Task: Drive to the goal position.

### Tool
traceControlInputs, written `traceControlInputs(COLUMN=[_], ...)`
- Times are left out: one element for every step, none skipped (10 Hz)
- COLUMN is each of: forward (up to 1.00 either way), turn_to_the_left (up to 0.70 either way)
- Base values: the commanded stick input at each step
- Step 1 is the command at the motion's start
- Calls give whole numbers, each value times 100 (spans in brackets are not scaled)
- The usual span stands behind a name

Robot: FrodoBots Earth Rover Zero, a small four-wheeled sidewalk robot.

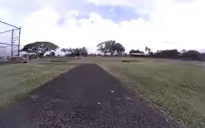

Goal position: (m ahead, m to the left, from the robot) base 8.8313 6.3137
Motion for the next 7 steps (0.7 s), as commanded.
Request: traceControlInputs(forward=[85, 85, 85, 85, 85, 85, 85], turn_to_the_left=[0, 0, 0, 0, 0, 0, 5])
